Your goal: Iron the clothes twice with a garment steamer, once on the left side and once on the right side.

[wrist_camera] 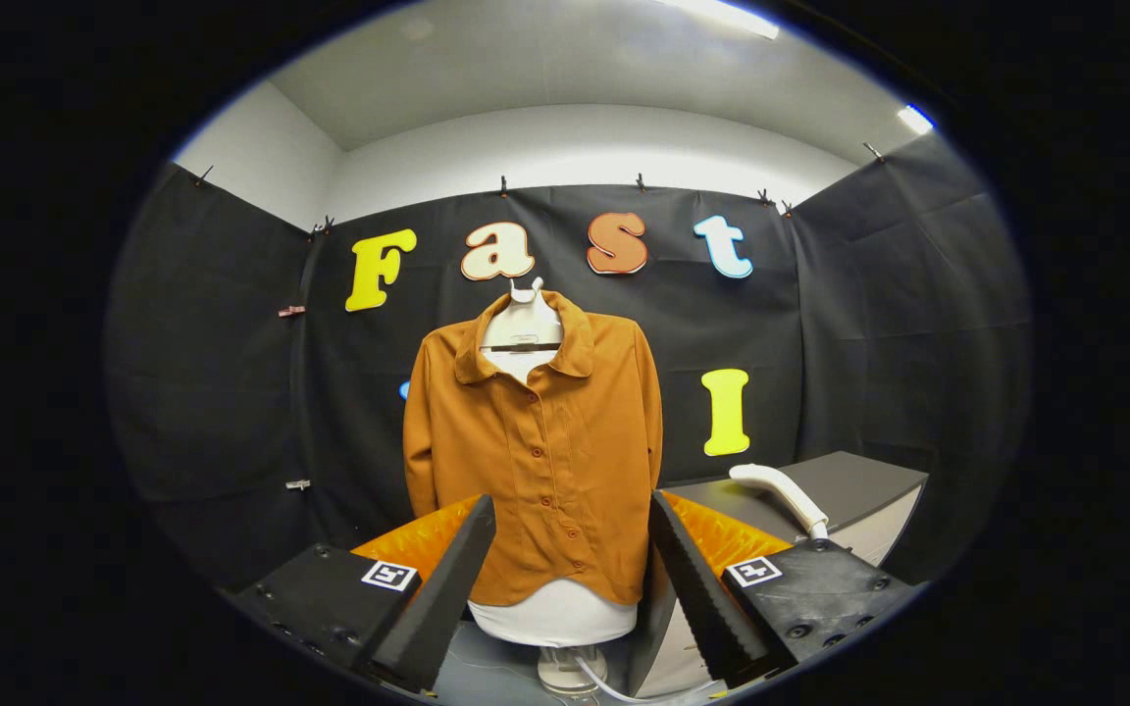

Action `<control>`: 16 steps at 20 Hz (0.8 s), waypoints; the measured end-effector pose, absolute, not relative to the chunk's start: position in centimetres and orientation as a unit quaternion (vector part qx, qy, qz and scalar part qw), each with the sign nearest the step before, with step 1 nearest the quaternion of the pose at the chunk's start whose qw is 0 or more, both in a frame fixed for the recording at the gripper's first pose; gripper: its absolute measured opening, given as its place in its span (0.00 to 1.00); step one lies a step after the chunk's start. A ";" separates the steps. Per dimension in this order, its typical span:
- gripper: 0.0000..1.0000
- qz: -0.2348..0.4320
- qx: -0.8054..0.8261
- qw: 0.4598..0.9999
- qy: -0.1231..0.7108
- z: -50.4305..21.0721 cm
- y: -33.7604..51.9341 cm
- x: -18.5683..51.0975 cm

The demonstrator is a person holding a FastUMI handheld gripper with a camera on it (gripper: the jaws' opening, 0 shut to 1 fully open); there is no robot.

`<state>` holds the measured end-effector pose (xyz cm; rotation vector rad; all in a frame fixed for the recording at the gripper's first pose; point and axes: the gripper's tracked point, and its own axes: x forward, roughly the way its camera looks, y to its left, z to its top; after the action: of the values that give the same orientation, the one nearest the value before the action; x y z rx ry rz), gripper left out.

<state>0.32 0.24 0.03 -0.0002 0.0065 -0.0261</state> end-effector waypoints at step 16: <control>0.98 -0.076 -0.007 0.997 0.009 -1.4 2.2 0.1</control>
<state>0.14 2.19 -1.39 -0.0137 0.0187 -0.1522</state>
